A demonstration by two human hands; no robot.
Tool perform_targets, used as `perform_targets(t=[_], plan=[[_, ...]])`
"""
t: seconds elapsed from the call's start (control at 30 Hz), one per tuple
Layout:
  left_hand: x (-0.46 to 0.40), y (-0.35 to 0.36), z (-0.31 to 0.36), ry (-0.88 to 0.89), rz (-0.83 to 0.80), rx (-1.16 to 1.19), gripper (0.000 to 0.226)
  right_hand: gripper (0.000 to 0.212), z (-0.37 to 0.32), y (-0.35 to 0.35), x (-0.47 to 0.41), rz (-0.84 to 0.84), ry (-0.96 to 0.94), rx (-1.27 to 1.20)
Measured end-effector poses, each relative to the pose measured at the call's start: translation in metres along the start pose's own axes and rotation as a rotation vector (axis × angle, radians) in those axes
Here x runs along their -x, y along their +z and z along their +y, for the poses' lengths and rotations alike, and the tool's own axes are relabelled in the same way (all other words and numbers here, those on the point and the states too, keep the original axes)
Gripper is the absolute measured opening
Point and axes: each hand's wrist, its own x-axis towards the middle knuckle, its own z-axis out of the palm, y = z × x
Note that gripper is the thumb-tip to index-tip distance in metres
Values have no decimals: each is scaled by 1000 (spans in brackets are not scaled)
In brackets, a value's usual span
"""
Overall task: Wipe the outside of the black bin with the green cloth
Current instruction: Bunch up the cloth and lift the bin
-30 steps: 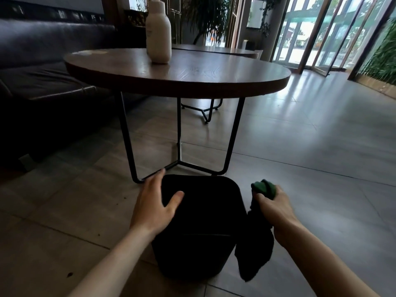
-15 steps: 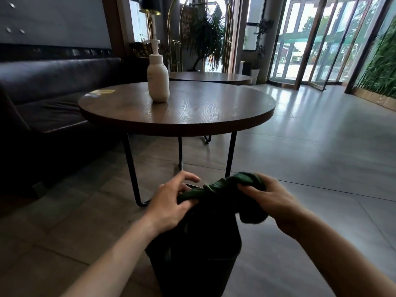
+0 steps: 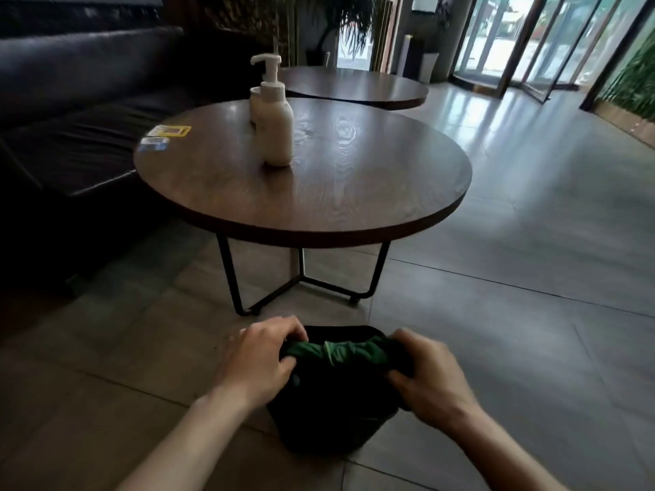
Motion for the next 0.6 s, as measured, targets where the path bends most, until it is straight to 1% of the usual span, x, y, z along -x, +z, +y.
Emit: perform_targets(t=[0.13,0.2,0.3,0.43,0.6], plan=[[13,-59,31,-42,-67,-141,30,33,-42,-39,23,-105,26,109],[21,-91,51,-6,-96,-250,28,35,-68,-62,34,-146,25,176],[25,-154,84,8,-147,-316,30,34,-117,-116,41,-189,12,281],[24,-245,128,24,-170,-290,31,34,-192,-196,50,-214,4,358],[12,-353,172,52,-164,-231,29,30,-272,-288,60,-152,-8,404]])
